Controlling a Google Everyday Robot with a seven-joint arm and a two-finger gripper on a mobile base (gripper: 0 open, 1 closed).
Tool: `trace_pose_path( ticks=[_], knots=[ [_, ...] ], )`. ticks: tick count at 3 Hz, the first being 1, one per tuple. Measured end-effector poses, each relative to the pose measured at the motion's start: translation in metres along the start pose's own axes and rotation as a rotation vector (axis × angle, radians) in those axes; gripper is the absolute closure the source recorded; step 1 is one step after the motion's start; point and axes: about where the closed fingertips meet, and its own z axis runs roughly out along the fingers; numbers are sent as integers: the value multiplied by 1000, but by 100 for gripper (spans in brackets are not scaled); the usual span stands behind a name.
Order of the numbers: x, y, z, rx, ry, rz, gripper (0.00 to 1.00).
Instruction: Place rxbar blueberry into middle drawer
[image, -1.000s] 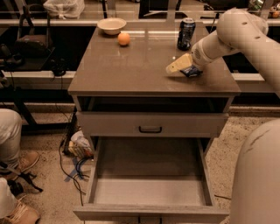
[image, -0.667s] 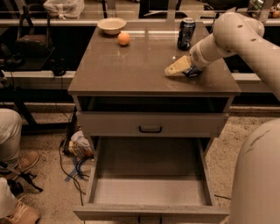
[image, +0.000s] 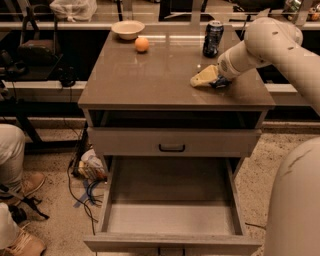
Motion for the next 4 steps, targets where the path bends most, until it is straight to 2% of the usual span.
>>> trace_pose_path(
  ticks=[2,3,4],
  knots=[
    [-10,-5,-20,-9,-67,2,67],
    [-23,-6,-42,-27,-128,-14,90],
    [-35,-7,-73,-68,-220,-30,100]
  ],
)
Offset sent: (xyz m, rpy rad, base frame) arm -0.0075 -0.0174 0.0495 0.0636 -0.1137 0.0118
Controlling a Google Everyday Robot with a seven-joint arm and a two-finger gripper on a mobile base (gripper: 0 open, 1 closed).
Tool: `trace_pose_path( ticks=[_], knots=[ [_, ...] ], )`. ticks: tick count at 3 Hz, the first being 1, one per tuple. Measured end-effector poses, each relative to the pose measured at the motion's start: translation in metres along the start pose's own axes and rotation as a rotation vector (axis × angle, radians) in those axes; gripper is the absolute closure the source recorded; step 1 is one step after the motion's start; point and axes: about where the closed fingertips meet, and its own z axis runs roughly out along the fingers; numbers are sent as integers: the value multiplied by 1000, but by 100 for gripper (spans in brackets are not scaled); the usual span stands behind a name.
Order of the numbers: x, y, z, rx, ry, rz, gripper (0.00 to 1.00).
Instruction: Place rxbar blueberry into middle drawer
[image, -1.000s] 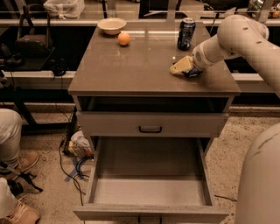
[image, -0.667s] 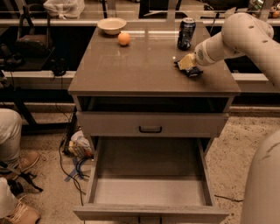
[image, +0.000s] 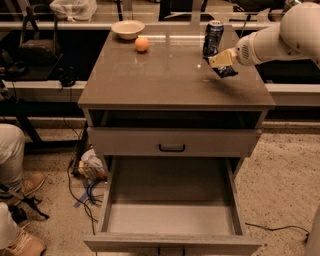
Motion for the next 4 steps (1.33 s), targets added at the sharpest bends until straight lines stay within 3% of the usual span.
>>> trace_pose_path(
  ticks=[2,3,4],
  knots=[
    [11,4,-11,5,8,-14,100],
    [37,19,-50,33,21,-61,100],
    [76,45,-78,25,63,-99,100]
  ],
)
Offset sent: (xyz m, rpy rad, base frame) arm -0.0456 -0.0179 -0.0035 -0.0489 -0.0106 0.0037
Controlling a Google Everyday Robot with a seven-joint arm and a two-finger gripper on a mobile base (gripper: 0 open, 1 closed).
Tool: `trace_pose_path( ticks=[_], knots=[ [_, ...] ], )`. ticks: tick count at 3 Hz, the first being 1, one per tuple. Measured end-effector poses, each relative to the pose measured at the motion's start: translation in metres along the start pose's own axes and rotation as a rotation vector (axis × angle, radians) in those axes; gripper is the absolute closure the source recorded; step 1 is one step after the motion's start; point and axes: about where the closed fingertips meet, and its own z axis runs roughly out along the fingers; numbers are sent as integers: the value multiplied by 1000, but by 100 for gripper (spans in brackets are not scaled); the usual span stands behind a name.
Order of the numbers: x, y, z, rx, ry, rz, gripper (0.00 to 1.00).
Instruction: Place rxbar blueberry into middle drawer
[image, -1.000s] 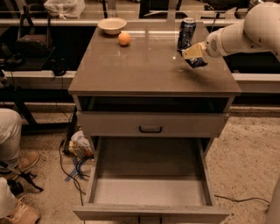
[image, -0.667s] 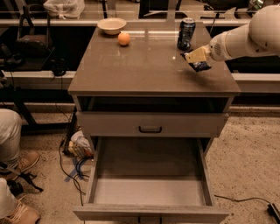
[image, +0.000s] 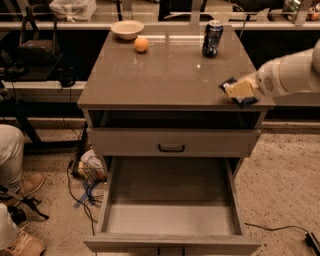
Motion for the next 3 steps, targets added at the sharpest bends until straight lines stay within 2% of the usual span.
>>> trace_pose_path(
  ticks=[1,3],
  knots=[
    [29,25,-10,-60,58,-53,100],
    [37,29,-7,-91,85,-60,100]
  ],
)
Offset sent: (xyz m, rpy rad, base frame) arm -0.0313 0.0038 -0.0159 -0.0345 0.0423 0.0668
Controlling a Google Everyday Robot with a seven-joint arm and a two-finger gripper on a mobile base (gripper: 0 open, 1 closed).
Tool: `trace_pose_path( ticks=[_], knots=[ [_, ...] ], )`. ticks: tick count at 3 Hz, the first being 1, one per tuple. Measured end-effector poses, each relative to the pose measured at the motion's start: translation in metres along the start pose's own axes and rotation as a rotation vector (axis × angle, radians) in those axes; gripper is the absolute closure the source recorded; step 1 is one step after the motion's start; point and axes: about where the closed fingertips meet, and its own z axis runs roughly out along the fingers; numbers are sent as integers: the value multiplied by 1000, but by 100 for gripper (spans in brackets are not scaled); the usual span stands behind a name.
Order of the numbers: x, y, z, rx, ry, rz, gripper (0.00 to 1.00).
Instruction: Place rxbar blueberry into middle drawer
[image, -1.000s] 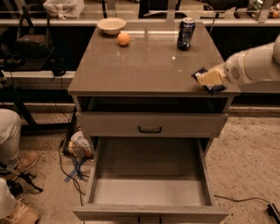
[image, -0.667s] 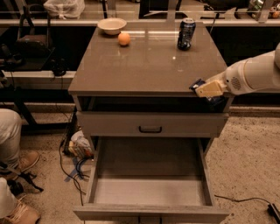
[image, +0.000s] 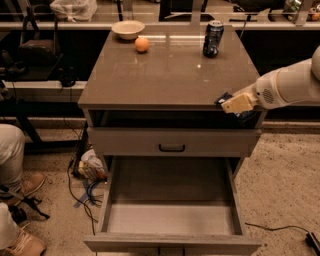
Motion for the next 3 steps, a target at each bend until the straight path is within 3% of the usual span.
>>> trace_pose_path(
  ticks=[1,2,3],
  knots=[
    [27,24,11,-84,58,-17,100],
    [61,69,27,-188,120,-50,100],
    [106,115,54,-274,194,-29,100]
  ],
)
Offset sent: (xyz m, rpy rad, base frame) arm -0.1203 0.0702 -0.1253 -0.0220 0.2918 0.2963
